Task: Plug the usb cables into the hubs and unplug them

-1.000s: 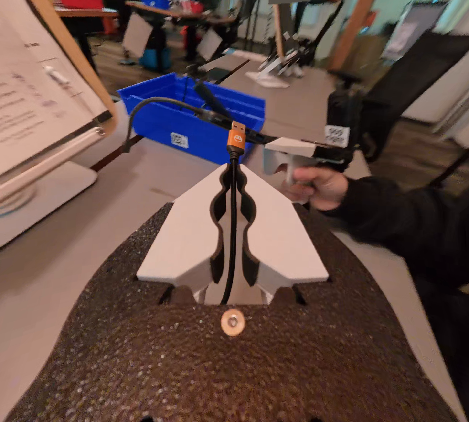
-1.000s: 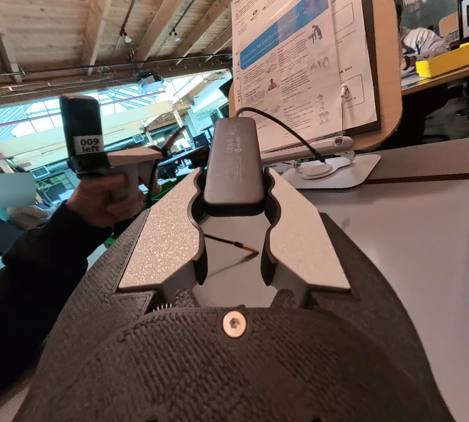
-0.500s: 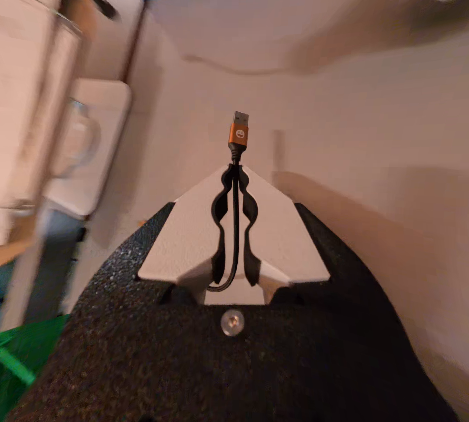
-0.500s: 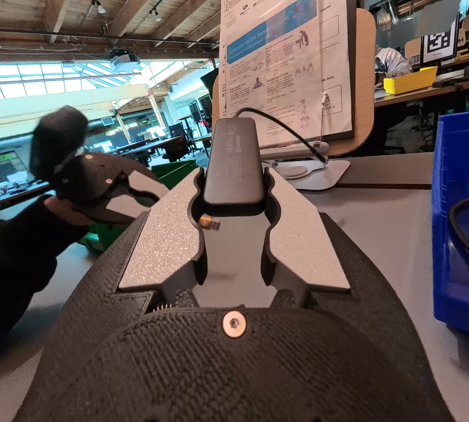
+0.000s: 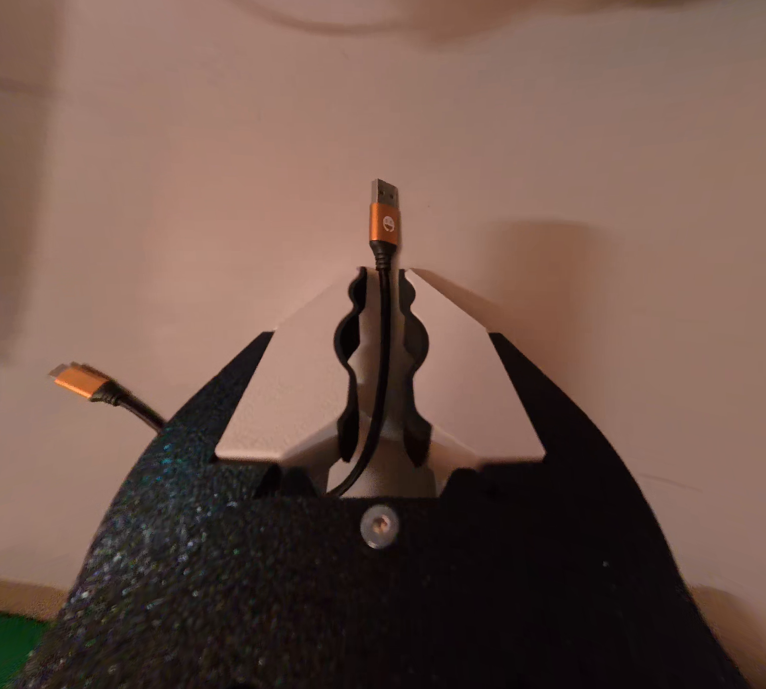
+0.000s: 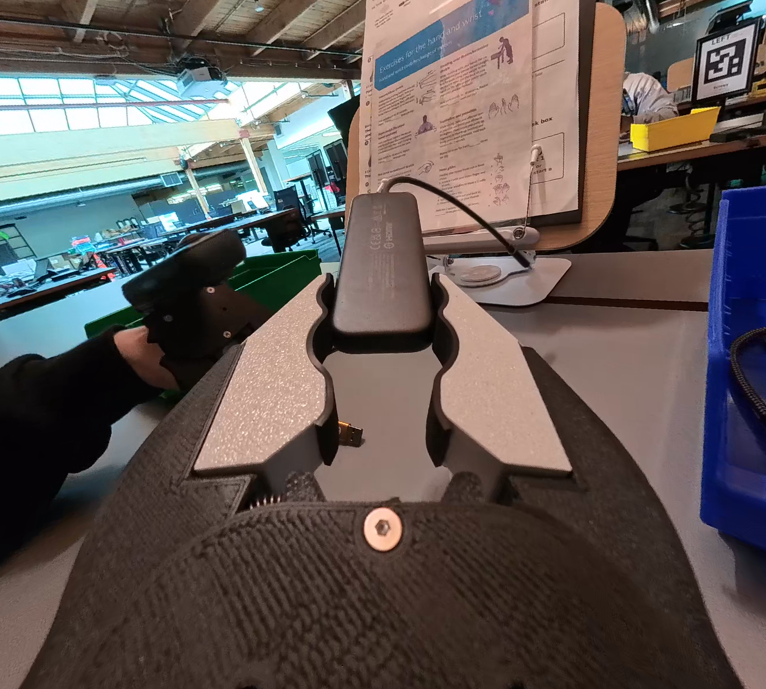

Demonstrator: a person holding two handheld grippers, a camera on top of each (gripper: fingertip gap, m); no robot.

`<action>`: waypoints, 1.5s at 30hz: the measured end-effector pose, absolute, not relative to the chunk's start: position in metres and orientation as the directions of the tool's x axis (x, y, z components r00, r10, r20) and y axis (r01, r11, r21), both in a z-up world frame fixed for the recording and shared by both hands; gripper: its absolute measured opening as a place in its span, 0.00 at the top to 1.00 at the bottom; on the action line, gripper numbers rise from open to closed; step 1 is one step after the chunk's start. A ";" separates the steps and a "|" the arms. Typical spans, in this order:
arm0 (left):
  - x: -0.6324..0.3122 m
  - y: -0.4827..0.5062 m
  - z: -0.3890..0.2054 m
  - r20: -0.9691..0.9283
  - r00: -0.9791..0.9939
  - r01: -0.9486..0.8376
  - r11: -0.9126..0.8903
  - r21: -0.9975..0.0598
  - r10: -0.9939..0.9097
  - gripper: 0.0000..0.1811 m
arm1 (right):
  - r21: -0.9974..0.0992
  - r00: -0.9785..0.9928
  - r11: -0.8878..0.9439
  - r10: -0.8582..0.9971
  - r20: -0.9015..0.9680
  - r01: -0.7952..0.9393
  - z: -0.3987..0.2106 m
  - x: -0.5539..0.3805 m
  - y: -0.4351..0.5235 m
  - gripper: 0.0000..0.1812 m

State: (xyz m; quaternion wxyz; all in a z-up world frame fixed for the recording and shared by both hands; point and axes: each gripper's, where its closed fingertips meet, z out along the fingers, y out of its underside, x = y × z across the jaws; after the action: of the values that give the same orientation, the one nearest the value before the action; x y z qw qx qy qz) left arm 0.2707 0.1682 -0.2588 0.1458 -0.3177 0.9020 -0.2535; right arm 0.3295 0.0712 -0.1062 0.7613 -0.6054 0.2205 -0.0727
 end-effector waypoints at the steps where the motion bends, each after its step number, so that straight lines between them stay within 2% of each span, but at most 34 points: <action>1: 0.269 0.168 -0.260 -0.082 -0.757 -0.510 0.664 -0.547 -0.649 0.97 | -0.954 0.893 0.255 -0.376 -0.248 -0.157 -0.106 0.329 0.071 0.75; 5: 0.267 0.168 -0.257 -0.035 -0.749 -0.537 0.637 -0.552 -0.662 0.99 | -0.956 0.892 0.244 -0.378 -0.246 -0.160 -0.108 0.330 0.072 0.75; 8: 0.279 0.164 -0.225 -0.029 -0.710 -0.505 0.537 -0.675 -0.704 0.99 | -0.963 0.886 0.227 -0.405 -0.226 -0.142 -0.110 0.333 0.070 0.75; 11: 0.280 0.155 -0.170 0.038 -0.691 -0.434 0.371 -0.821 -0.722 0.99 | -0.969 0.878 0.215 -0.433 -0.206 -0.121 -0.110 0.336 0.067 0.75; 14: 0.265 0.137 -0.101 0.264 -0.710 -0.406 0.073 -0.911 -0.653 0.99 | -0.971 0.868 0.212 -0.454 -0.198 -0.111 -0.109 0.339 0.064 0.75; 16: 0.252 0.130 -0.058 0.471 -0.724 -0.451 -0.172 -0.876 -0.503 0.99 | -0.972 0.864 0.211 -0.467 -0.190 -0.100 -0.109 0.341 0.062 0.75; 18: 0.244 0.135 -0.039 0.614 -0.707 -0.525 -0.320 -0.788 -0.352 0.99 | -0.973 0.861 0.210 -0.474 -0.183 -0.091 -0.108 0.342 0.060 0.75; 20: 0.252 0.145 -0.054 0.690 -0.649 -0.594 -0.353 -0.723 -0.321 0.99 | -0.973 0.859 0.212 -0.478 -0.182 -0.088 -0.107 0.342 0.060 0.75; 24: 0.273 0.154 -0.120 0.795 -0.491 -0.739 -0.313 -0.597 -0.357 0.99 | -0.975 0.861 0.204 -0.476 -0.177 -0.088 -0.109 0.342 0.061 0.75; 28: 0.286 0.170 -0.209 0.659 -0.367 -0.812 -0.119 -0.571 -0.657 0.99 | -0.978 0.864 0.191 -0.475 -0.165 -0.081 -0.110 0.341 0.062 0.75; 31: 0.294 0.180 -0.233 0.479 -0.391 -0.786 0.014 -0.618 -0.786 0.91 | -0.978 0.867 0.188 -0.471 -0.166 -0.085 -0.111 0.341 0.063 0.75; 34: 0.304 0.199 -0.237 0.212 -0.384 -0.730 0.155 -0.666 -0.899 0.87 | -0.979 0.869 0.186 -0.467 -0.165 -0.086 -0.111 0.340 0.064 0.75; 38: 0.305 0.212 -0.237 -0.034 -0.367 -0.713 0.304 -0.632 -0.930 0.82 | -0.979 0.873 0.184 -0.461 -0.162 -0.085 -0.111 0.339 0.065 0.75; 45: 0.314 0.215 -0.258 -0.259 -0.356 -0.700 0.440 -0.563 -0.898 0.87 | -0.981 0.877 0.175 -0.456 -0.153 -0.080 -0.111 0.337 0.067 0.75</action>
State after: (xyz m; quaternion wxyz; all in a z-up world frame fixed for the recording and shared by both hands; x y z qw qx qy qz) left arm 0.3145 0.2149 -0.2578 0.2733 -0.4973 0.8033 -0.1811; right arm 0.3366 0.0671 -0.1112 0.7363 -0.6295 0.2130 -0.1277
